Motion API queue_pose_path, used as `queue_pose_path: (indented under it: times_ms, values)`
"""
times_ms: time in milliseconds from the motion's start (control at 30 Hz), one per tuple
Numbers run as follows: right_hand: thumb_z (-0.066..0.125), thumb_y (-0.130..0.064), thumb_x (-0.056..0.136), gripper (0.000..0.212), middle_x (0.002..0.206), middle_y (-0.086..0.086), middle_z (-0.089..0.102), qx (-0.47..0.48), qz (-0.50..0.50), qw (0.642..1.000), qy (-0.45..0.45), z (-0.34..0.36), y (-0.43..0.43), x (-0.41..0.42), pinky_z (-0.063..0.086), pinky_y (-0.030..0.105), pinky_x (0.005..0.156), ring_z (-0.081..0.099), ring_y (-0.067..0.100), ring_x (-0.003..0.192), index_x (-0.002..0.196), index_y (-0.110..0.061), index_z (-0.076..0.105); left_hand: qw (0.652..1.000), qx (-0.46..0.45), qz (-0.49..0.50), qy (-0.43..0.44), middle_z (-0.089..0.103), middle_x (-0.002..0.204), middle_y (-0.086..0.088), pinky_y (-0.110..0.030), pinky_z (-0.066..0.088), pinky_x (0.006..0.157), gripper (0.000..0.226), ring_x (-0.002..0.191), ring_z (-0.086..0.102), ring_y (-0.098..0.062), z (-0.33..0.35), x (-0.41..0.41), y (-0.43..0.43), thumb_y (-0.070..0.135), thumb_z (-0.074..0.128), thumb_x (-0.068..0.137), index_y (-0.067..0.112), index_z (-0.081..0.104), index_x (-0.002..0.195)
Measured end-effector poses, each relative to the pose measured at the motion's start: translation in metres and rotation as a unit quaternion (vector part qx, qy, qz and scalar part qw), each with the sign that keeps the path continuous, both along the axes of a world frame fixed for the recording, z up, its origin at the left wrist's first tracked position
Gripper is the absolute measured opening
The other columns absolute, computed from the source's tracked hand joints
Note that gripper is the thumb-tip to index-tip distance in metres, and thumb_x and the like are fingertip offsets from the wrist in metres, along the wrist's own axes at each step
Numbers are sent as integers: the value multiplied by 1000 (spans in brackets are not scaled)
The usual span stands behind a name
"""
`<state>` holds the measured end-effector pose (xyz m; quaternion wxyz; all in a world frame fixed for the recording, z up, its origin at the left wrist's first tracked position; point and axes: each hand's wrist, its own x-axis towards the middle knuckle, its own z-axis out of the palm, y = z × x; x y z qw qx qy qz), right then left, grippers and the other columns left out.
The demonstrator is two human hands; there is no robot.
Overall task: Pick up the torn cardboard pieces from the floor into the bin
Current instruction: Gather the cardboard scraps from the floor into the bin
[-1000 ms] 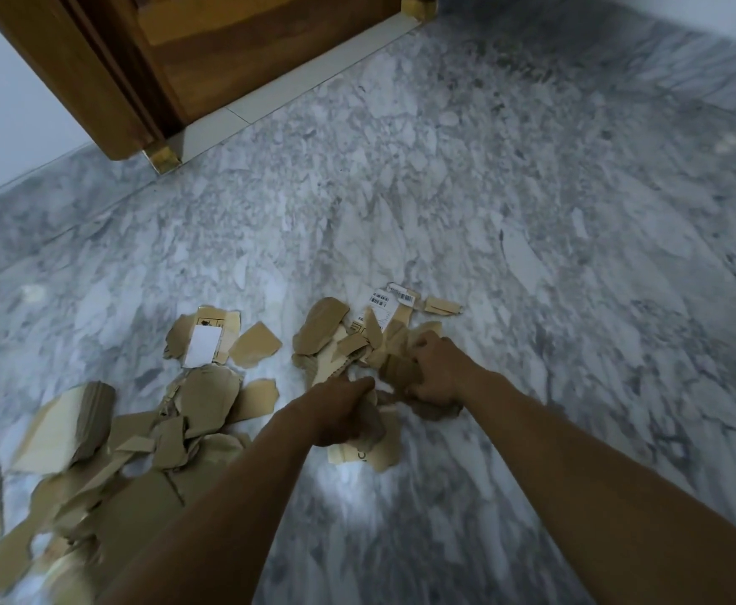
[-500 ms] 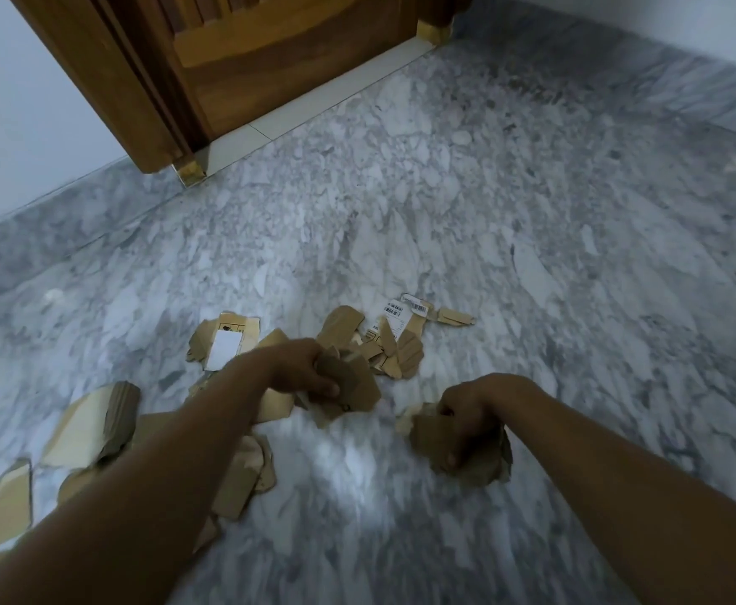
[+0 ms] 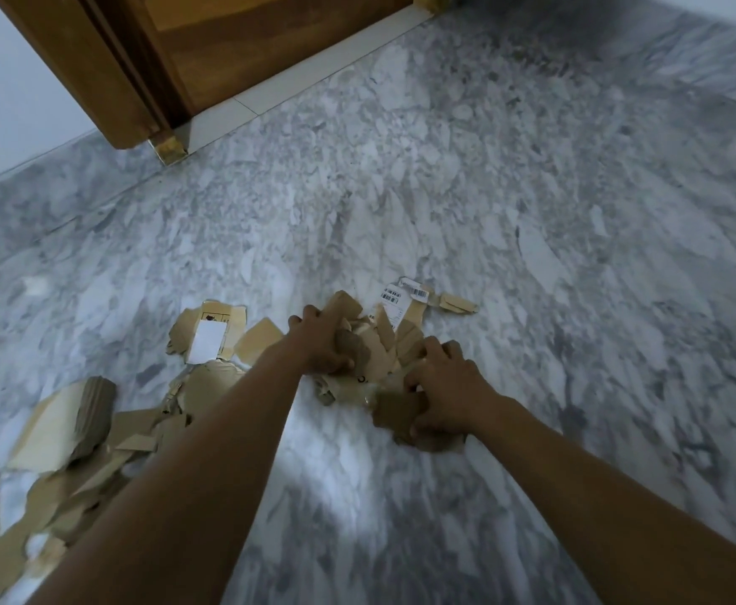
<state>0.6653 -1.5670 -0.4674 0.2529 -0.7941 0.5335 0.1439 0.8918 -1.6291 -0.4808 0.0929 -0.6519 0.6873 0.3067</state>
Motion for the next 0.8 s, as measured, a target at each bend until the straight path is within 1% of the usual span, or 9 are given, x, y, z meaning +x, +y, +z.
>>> queue_pose_path:
  times_ms: [67, 167, 267, 333, 433, 533, 633, 733, 800]
  values:
    - [82, -45, 74, 51, 144, 6, 27, 11, 15, 1000, -9, -6, 5, 2, 43, 51, 100, 28, 35, 130, 119, -28, 63, 1000, -14, 7, -4, 39, 134, -15, -53, 40, 99, 101, 124, 37, -40, -2, 3, 2, 45, 81, 70, 33, 19, 148]
    - [82, -41, 75, 65, 141, 6, 31, 18, 40, 999, -14, -17, 8, 6, 48, 47, 96, 34, 33, 125, 130, -25, 50, 999, -46, 23, 16, 49, 121, -12, -53, 46, 92, 103, 116, 49, -37, -6, 5, 5, 47, 83, 61, 25, 19, 138]
    - [87, -33, 69, 96, 143, 7, 33, 27, -13, 998, -64, -22, 6, 8, 49, 46, 94, 40, 32, 122, 145, -26, 30, 994, -57, 46, 87, 53, 106, -10, -44, 52, 79, 99, 100, 58, -33, -7, 8, 8, 41, 84, 54, 24, 18, 125]
    - [91, -30, 64, 115, 147, 9, 31, 41, -53, 994, -88, -22, 4, 8, 48, 46, 95, 42, 33, 122, 152, -26, 18, 990, -63, 57, 112, 57, 108, -12, -42, 54, 78, 108, 97, 61, -33, -7, 9, 9, 39, 85, 51, 26, 14, 132]
    - [93, -36, 62, 106, 141, 12, 30, 34, -79, 994, -60, -23, 4, 9, 48, 42, 93, 43, 32, 118, 145, -16, 30, 985, -63, 77, 139, 59, 123, -14, -45, 52, 88, 122, 107, 60, -35, -10, 11, 10, 37, 88, 50, 27, 10, 143]
    - [92, -41, 61, 86, 130, 11, 30, 32, -97, 994, -40, -22, 6, 8, 48, 35, 83, 44, 25, 101, 126, -13, 44, 989, -53, 84, 112, 58, 122, -10, -41, 51, 88, 99, 111, 58, -32, -11, 12, 11, 38, 91, 56, 12, 31, 131]
    - [91, -44, 61, 73, 123, 9, 32, 53, -110, 992, -21, -18, 8, 7, 47, 31, 79, 46, 23, 92, 116, -16, 53, 988, -54, 93, 113, 59, 112, -8, -36, 50, 79, 84, 103, 60, -30, -11, 12, 13, 36, 91, 57, 11, 37, 118]
    - [90, -40, 65, 70, 124, 10, 51, 86, -101, 991, -12, -14, 7, 11, 51, 32, 81, 60, 26, 101, 121, -16, 55, 988, -66, 86, 106, 59, 102, -4, -36, 49, 74, 77, 95, 60, -28, -8, 11, 13, 37, 90, 57, 13, 37, 108]
    - [90, -36, 69, 73, 126, 10, 59, 140, -86, 986, -8, -10, 5, 12, 54, 34, 85, 62, 26, 107, 127, -15, 52, 989, -57, 81, 106, 60, 100, -2, -36, 50, 74, 75, 92, 59, -25, -5, 11, 12, 41, 90, 56, 15, 41, 107]
